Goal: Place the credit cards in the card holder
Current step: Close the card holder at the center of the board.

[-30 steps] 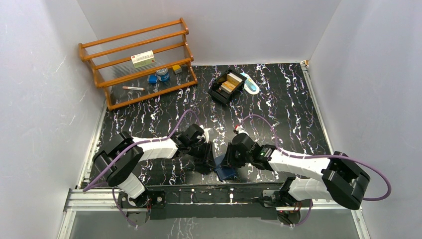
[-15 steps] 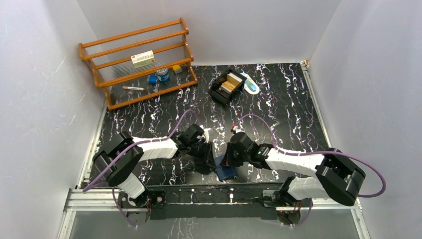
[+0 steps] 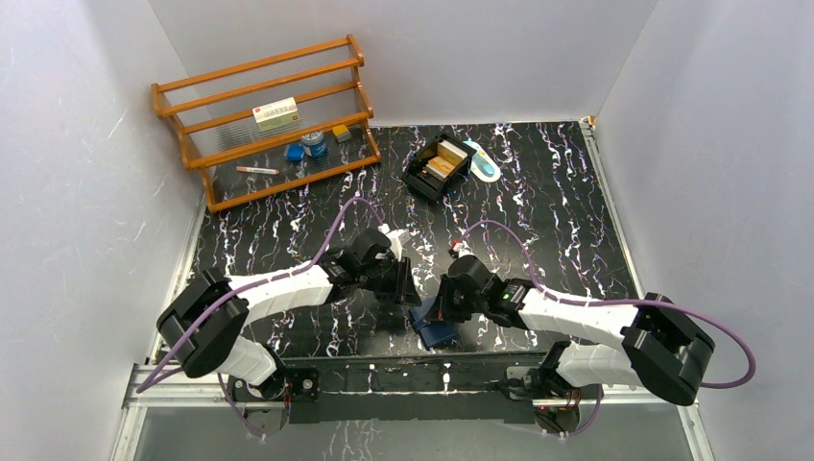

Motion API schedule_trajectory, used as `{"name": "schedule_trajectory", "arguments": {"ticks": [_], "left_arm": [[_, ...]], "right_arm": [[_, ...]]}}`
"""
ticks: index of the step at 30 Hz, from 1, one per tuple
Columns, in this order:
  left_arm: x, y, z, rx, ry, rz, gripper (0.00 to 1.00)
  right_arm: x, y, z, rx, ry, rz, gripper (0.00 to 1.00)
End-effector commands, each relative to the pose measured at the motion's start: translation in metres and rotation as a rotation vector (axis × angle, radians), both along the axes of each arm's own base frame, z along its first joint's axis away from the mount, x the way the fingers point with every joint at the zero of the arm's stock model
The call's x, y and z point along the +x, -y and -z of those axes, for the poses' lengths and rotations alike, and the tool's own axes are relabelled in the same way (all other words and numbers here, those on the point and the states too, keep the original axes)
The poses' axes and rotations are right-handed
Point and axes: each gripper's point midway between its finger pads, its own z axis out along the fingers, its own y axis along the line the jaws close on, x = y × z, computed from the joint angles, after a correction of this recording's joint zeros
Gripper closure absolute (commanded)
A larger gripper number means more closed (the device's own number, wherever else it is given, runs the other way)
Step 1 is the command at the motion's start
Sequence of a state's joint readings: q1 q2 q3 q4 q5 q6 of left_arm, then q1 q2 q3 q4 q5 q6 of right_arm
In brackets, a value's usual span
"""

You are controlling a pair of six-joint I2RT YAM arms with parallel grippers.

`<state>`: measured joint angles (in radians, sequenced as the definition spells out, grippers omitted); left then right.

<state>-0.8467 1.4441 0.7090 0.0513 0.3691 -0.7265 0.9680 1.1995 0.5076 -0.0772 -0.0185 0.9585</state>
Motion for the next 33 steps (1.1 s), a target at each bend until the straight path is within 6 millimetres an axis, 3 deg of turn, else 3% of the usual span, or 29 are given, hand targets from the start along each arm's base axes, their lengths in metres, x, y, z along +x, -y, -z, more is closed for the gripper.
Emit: {"name": "schedule_trajectory", "arguments": {"ticks": [1, 13, 33], "left_arm": [[0.009, 0.009, -0.010, -0.019, 0.036, -0.008, 0.77], [0.002, 0.005, 0.037, 0.057, -0.038, 0.024, 0.80], [-0.003, -0.002, 0.048, 0.086, -0.050, 0.023, 0.80]], "right_arm": [[0.002, -0.002, -0.005, 0.029, 0.004, 0.022, 1.00], [0.001, 0.009, 0.002, 0.000, 0.007, 0.051, 1.00], [-0.001, 0.034, 0.035, -0.116, -0.001, 0.089, 1.00]]}}
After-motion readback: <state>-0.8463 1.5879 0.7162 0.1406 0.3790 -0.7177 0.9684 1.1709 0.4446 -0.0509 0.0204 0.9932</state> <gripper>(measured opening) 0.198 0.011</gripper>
